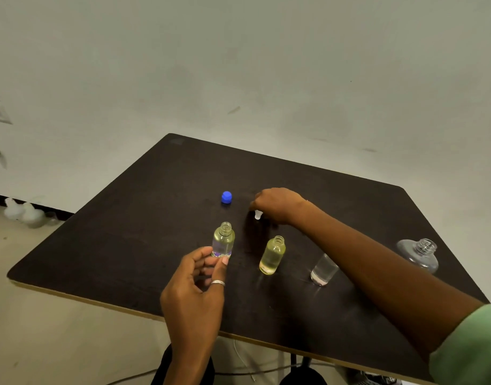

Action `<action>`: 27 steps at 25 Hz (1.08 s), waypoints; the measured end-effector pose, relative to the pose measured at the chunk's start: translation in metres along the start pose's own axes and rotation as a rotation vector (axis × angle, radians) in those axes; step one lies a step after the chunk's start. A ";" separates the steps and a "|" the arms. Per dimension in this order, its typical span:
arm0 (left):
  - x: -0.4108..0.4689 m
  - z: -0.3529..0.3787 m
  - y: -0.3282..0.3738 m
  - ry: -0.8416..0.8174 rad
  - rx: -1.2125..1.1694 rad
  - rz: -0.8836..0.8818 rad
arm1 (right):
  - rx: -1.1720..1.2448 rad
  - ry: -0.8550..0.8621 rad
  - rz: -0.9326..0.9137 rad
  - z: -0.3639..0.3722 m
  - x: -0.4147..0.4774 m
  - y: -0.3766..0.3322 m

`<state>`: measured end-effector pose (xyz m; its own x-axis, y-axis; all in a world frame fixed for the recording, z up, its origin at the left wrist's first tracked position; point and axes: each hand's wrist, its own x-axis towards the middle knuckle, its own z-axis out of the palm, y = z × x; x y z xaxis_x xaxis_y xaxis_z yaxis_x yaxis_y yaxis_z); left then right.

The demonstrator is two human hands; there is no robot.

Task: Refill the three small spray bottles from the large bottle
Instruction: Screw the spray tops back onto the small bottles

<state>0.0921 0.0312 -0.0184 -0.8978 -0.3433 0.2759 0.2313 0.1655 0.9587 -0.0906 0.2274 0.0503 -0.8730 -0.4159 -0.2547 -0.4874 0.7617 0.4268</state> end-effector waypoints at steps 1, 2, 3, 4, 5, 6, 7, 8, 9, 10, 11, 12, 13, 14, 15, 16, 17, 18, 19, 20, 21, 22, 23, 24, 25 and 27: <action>0.002 0.000 -0.001 0.000 -0.003 -0.003 | -0.003 -0.004 -0.010 0.002 0.003 0.000; 0.003 0.000 -0.002 0.000 -0.005 -0.010 | -0.011 -0.006 -0.018 0.003 0.006 0.000; 0.004 0.001 -0.003 -0.001 -0.004 -0.019 | -0.025 -0.002 -0.029 0.004 0.009 -0.001; 0.005 0.001 -0.004 -0.001 -0.002 -0.024 | -0.037 0.005 -0.042 0.005 0.011 -0.001; 0.006 0.001 -0.004 0.000 0.000 -0.023 | -0.043 0.016 -0.054 0.006 0.012 -0.002; 0.008 0.001 -0.004 0.001 0.004 -0.016 | -0.040 0.031 -0.059 0.006 0.012 -0.002; 0.010 0.001 -0.003 0.003 0.006 -0.010 | -0.014 0.059 -0.053 0.006 0.011 -0.001; 0.013 0.001 -0.004 0.001 0.008 -0.007 | 0.045 0.102 -0.038 0.003 0.009 0.000; 0.016 0.002 -0.004 -0.007 0.012 -0.004 | 0.134 0.156 -0.014 -0.002 0.005 0.001; 0.020 0.002 -0.005 -0.021 0.029 0.002 | 0.242 0.213 0.012 -0.008 0.000 0.001; 0.024 0.003 -0.006 -0.036 0.056 0.008 | 0.355 0.264 0.039 -0.017 -0.006 0.002; 0.028 0.004 -0.007 -0.050 0.083 0.011 | 0.466 0.307 0.066 -0.029 -0.014 0.003; 0.032 0.004 -0.008 -0.064 0.098 0.011 | 0.577 0.341 0.090 -0.041 -0.024 0.003; 0.035 0.005 -0.008 -0.082 0.102 0.007 | 0.687 0.367 0.108 -0.052 -0.035 0.003; 0.039 0.006 -0.009 -0.107 0.101 -0.006 | 0.791 0.391 0.118 -0.064 -0.047 0.002; 0.043 0.008 -0.010 -0.140 0.102 -0.028 | 0.886 0.411 0.122 -0.073 -0.057 0.001; 0.047 0.010 -0.011 -0.175 0.102 -0.049 | 0.977 0.419 0.114 -0.081 -0.067 0.000; 0.050 0.012 -0.012 -0.203 0.099 -0.057 | 1.057 0.415 0.099 -0.088 -0.075 -0.003; 0.053 0.013 -0.014 -0.224 0.093 -0.054 | 1.114 0.404 0.082 -0.094 -0.082 -0.007; 0.055 0.015 -0.015 -0.243 0.085 -0.046 | 1.141 0.390 0.070 -0.099 -0.086 -0.011; 0.057 0.016 -0.017 -0.259 0.073 -0.039 | 1.132 0.379 0.061 -0.103 -0.089 -0.015; 0.058 0.018 -0.019 -0.271 0.063 -0.036 | 1.090 0.372 0.053 -0.107 -0.091 -0.019; 0.058 0.019 -0.020 -0.280 0.056 -0.035 | 1.028 0.364 0.047 -0.110 -0.092 -0.022; 0.059 0.021 -0.022 -0.286 0.054 -0.034 | 0.969 0.356 0.043 -0.113 -0.092 -0.025; 0.059 0.022 -0.023 -0.286 0.051 -0.034 | 0.925 0.347 0.039 -0.115 -0.092 -0.027; 0.058 0.024 -0.027 -0.278 0.038 -0.031 | 0.863 0.335 0.030 -0.120 -0.092 -0.030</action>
<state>0.0245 0.0287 -0.0300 -0.9738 -0.0824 0.2117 0.1926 0.1950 0.9617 0.0023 0.1835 0.1650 -0.9097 -0.4097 0.0672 -0.4008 0.8245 -0.3993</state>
